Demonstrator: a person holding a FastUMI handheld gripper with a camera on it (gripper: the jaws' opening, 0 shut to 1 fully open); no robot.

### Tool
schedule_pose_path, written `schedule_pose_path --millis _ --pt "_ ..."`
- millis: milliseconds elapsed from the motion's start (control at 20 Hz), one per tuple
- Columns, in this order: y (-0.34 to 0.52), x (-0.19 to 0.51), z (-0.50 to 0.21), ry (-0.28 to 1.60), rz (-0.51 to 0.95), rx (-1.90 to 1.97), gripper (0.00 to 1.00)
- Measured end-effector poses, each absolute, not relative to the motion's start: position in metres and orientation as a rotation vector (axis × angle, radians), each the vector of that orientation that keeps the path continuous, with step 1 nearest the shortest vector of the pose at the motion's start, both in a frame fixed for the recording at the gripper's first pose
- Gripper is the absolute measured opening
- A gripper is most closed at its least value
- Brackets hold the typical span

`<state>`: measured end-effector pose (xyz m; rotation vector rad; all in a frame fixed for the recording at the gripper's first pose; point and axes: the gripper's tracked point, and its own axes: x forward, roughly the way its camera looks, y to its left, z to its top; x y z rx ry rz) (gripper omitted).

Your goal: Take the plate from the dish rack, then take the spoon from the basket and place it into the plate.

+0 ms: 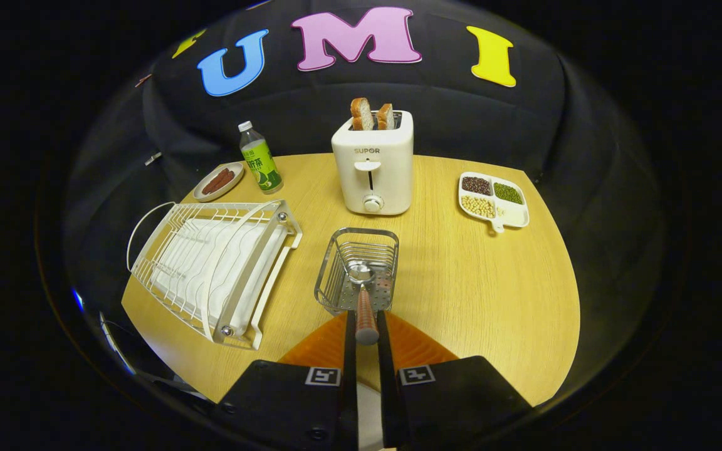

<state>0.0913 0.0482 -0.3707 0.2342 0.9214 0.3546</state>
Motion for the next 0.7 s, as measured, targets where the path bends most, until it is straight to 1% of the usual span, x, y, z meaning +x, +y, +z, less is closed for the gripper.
schedule_pose_path --millis 150,300,400,450,500,700 --pt "0.047 0.093 -0.369 0.914 0.353 0.221 0.19" --pt "0.047 0.091 -0.363 0.884 0.366 0.185 0.14" --pt "0.046 0.09 -0.355 0.855 0.382 0.147 0.14" --pt "0.042 0.091 -0.35 0.838 0.368 0.132 0.14" --pt "0.041 0.093 -0.345 0.824 0.361 0.135 0.1" --pt "0.033 0.094 -0.324 0.79 0.341 0.171 0.09"
